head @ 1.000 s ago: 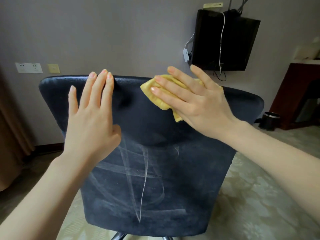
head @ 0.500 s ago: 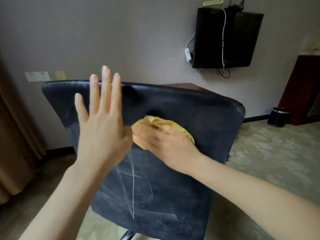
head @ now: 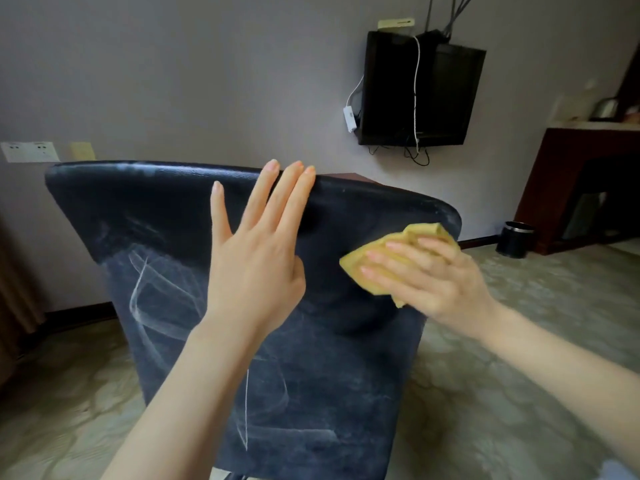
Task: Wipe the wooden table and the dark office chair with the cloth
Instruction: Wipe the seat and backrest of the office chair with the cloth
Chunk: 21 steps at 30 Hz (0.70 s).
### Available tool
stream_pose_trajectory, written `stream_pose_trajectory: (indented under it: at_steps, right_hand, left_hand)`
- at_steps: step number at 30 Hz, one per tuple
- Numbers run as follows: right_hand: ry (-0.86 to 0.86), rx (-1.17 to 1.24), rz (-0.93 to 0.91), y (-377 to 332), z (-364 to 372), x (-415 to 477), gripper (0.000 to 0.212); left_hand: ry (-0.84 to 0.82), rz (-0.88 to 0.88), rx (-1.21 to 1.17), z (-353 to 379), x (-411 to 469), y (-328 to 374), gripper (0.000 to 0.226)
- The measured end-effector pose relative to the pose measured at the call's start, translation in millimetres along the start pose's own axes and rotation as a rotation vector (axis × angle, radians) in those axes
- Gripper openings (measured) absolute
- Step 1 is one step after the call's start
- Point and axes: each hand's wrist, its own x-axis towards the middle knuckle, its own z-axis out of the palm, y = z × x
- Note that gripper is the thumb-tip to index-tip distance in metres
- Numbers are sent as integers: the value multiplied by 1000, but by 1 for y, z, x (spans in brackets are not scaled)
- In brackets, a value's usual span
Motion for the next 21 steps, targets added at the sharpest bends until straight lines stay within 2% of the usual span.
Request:
stream_pose_trajectory:
  at_steps: [3,6,10,13,15,21]
  right_hand:
    - [68,-69,37,29,-10,31,44]
    - [75,12,83,40,-20,59,37]
    - [-2,225,331,32,-29,95,30]
    - [-208,325,576,21,-27,122,42]
    - [-268,319,644,18,-22,126,49]
    - [-161,289,791,16,-21,104,57]
  left_hand:
    - [26,3,16,2,0,-1,97]
    - [38,-10,2,2,0,0,97]
    - [33,-33,-31,1,-1,3,97]
    - [35,-29,-35,-1,-2,0,96]
    - [32,-23,-14,-1,-2,-4,97]
    - [22,-15,3,-1,-3,-9,100]
